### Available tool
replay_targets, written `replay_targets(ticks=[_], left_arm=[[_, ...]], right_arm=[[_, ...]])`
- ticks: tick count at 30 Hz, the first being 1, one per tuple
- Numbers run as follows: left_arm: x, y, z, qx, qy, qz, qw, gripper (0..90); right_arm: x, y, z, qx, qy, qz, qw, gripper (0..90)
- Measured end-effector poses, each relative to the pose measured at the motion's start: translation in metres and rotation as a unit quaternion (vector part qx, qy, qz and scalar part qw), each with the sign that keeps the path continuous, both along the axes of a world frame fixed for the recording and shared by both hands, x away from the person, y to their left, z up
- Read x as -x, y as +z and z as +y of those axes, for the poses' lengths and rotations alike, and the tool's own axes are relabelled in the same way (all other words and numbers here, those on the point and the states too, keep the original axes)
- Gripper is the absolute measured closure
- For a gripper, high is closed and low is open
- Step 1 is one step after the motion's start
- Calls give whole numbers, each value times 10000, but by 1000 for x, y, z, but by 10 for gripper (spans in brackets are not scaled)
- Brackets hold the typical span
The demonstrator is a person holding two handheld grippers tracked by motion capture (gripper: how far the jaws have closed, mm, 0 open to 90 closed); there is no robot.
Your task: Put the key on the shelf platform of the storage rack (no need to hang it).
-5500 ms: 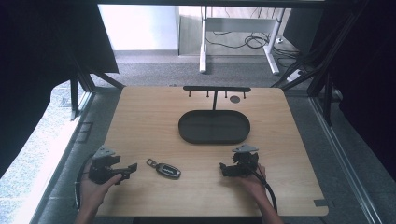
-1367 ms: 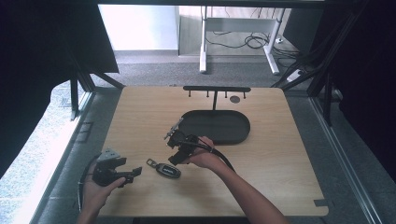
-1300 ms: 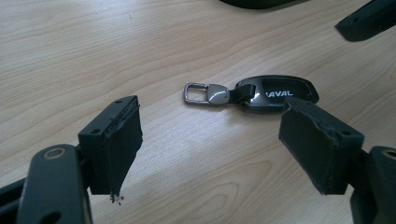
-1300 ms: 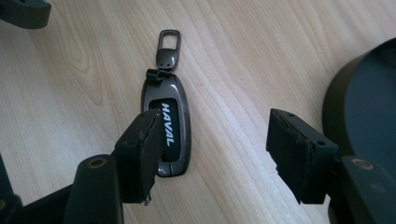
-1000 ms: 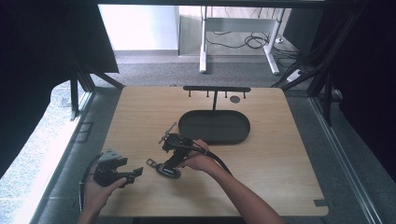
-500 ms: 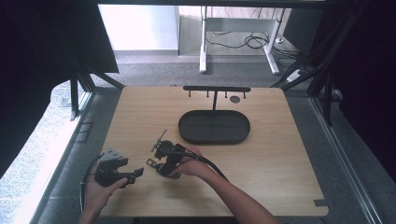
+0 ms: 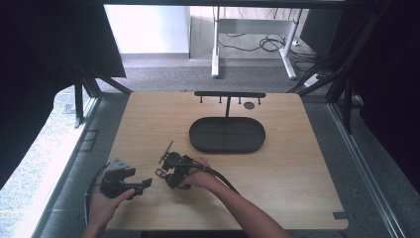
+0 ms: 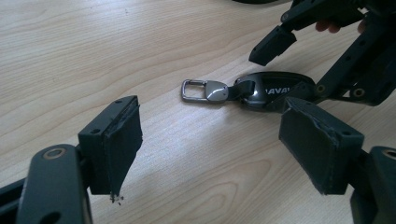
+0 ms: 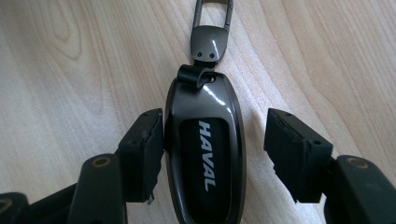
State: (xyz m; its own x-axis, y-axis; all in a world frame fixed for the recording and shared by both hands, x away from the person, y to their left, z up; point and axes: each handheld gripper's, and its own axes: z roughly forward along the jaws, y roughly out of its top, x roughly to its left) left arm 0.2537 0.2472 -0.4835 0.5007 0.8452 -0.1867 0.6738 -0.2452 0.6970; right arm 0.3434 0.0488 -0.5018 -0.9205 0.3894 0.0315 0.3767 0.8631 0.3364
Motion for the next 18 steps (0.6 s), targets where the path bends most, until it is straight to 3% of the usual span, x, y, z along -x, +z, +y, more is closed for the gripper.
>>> replay_targets(ticks=[8, 18], left_arm=[[0, 0, 0, 4, 4, 3, 10000, 215], [0, -1, -2, -22, -19, 30, 10000, 215]], right_arm=[[0, -7, 4, 154, 21, 79, 9998, 419], [1, -6, 5, 276, 85, -55, 9996, 483]])
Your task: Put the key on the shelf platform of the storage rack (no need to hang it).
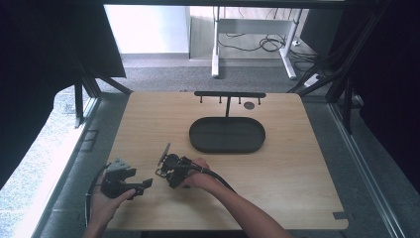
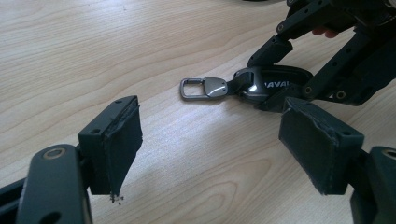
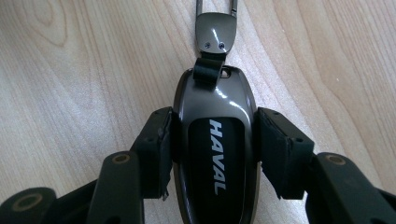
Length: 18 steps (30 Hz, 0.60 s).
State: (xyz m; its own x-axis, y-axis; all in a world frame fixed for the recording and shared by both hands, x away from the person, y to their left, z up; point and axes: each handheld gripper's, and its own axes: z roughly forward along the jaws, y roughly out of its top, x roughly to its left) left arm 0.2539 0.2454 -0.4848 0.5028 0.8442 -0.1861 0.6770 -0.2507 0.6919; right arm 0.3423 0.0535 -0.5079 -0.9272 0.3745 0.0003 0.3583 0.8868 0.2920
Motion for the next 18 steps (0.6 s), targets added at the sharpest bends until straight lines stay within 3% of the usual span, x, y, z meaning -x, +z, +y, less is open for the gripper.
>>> replay_targets(ticks=[8, 11, 16, 18], left_arm=[[0, 0, 1, 13, 20, 10, 10000, 215], [-1, -1, 2, 9, 23, 9, 10000, 215], [-1, -1, 0, 6, 13, 19, 10000, 215], [0, -1, 0, 9, 16, 18, 10000, 215]], right_arm=[[-3, 1, -2, -38, 60, 100, 9999, 488], [-4, 6, -4, -157, 111, 93, 9998, 488], [-5, 22, -9, -379, 117, 148, 9991, 489], [-4, 32, -12, -376, 150, 33, 9992, 489]])
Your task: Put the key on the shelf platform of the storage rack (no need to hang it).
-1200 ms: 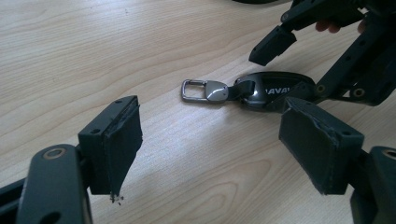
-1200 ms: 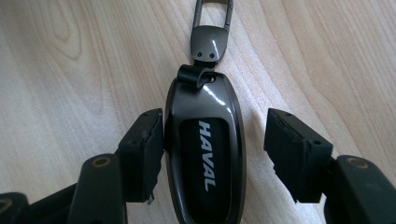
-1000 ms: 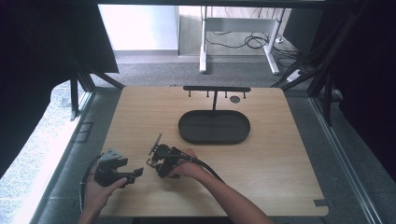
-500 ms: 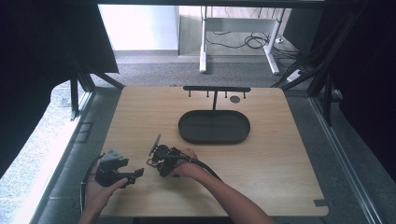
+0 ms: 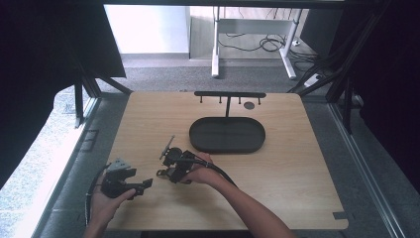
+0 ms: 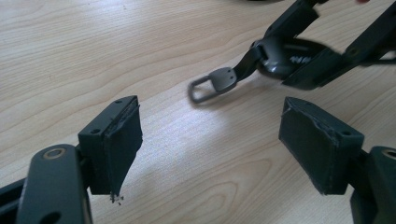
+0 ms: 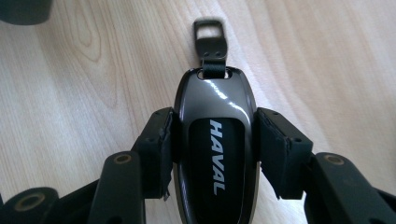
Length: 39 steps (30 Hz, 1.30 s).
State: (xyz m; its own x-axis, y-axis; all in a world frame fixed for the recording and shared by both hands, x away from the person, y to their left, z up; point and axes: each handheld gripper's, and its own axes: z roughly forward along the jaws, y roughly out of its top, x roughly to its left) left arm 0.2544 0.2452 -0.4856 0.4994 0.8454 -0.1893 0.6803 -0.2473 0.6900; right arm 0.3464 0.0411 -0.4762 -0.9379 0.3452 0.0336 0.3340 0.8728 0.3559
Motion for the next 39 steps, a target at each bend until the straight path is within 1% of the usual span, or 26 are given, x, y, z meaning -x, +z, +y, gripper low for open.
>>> replay_targets(ticks=[1, 2, 3, 4, 5, 10, 11, 13, 14, 18, 19, 20, 25, 30, 35, 36, 39], left_arm=[[0, 0, 0, 0, 0, 0, 10000, 215], [0, 0, 0, -1, -4, -3, 10000, 215], [0, 0, 0, -1, -4, -3, 10000, 215], [0, 0, 0, -3, -3, -3, 10000, 215], [0, 0, 0, -3, -3, -4, 10000, 215], [0, 0, 0, -1, 10, 3, 10000, 215], [0, 0, 0, -8, 1, -3, 10000, 215], [0, 0, 0, -10, -4, -7, 10000, 215], [0, 0, 0, -5, -2, -16, 10000, 215], [0, 1, 0, 3, 1, -19, 10000, 215], [0, 1, 0, 1, 4, -13, 10000, 215], [0, 0, 0, -3, 1, -10, 10000, 215], [-1, 0, 0, -29, -22, -23, 10000, 215], [-1, 0, 0, -31, -14, -25, 10000, 215], [0, 0, -1, -9, -8, -9, 10000, 215], [-1, 0, 0, -19, -24, -19, 10000, 215], [-1, 0, 0, -10, -23, -13, 10000, 215]], right_arm=[[0, 0, 0, 0, 0, 0, 10000, 489], [0, 5, -3, -38, 33, -28, 10000, 489], [0, 5, -3, -38, 33, -28, 10000, 489], [1, 10, -5, -66, 54, -61, 9999, 490], [1, 10, -5, -66, 54, -61, 9999, 490], [3, 23, -9, -153, 110, -79, 9998, 490], [4, 28, -11, -215, 68, -70, 9997, 490], [4, 30, -12, -229, 72, -70, 9997, 490], [4, 33, -15, -288, 60, -77, 9995, 490], [3, 38, -19, -333, 28, -92, 9994, 490], [3, 39, -21, -320, 61, -112, 9994, 490], [3, 40, -22, -358, 14, -118, 9993, 490], [2, 48, -29, -484, -35, -101, 9988, 490], [0, 54, -36, -562, -47, -163, 9983, 490], [-2, 59, -45, -603, -112, -219, 9979, 490], [-2, 61, -49, -615, -168, -235, 9977, 490], [-3, 63, -54, -659, -223, -260, 9972, 490]])
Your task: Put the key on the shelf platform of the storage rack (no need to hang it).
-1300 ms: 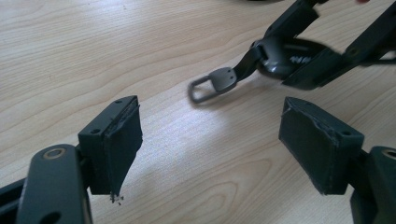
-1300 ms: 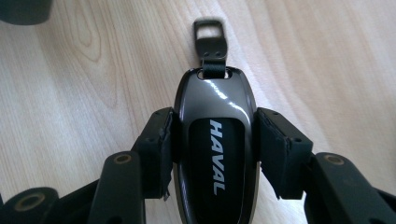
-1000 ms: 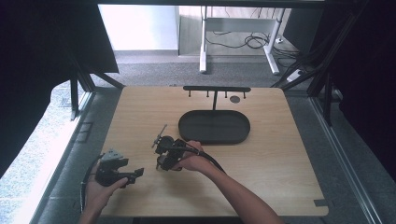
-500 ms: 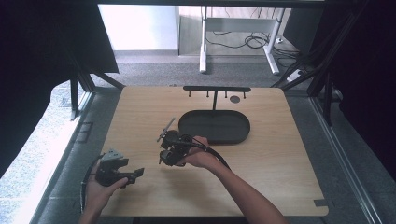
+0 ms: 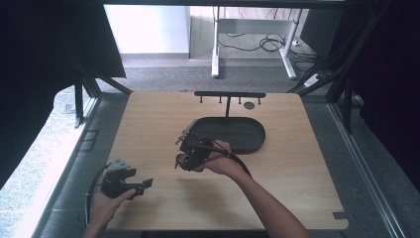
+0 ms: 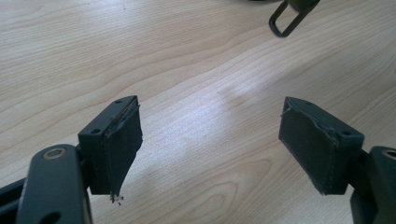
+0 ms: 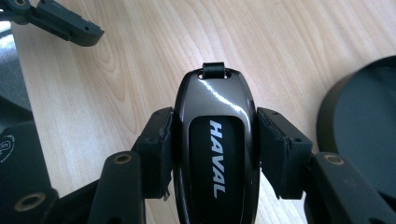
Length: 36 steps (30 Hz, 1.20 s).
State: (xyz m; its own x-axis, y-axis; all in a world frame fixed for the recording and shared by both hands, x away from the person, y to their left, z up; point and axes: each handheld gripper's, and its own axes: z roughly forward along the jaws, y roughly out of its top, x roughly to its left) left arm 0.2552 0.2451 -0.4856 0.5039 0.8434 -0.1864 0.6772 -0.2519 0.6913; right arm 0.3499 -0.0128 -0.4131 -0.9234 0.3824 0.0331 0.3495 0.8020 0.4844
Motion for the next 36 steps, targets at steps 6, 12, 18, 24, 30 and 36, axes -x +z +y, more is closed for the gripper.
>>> replay_targets(ticks=[6, 12, 18, 24, 30, 36], left_arm=[[0, -1, -1, -15, -2, 24, 10000, 215], [0, -1, -2, -17, -13, 27, 10000, 215], [0, -1, -2, -35, -16, 23, 10000, 215], [0, -1, -4, -45, -29, 31, 10000, 215], [0, -1, -4, -38, -25, 45, 10000, 215], [0, -2, -4, -38, -22, 53, 10000, 214]], right_arm=[[-3, 5, -11, -57, -123, -11, 9999, 490], [-7, 11, -22, -101, -272, -73, 9996, 490], [-12, 15, -30, -116, -375, -127, 9991, 490], [-17, 19, -38, -122, -493, -178, 9985, 490], [-22, 20, -42, -107, -579, -179, 9981, 490], [-27, 18, -46, -115, -649, -141, 9977, 490]])
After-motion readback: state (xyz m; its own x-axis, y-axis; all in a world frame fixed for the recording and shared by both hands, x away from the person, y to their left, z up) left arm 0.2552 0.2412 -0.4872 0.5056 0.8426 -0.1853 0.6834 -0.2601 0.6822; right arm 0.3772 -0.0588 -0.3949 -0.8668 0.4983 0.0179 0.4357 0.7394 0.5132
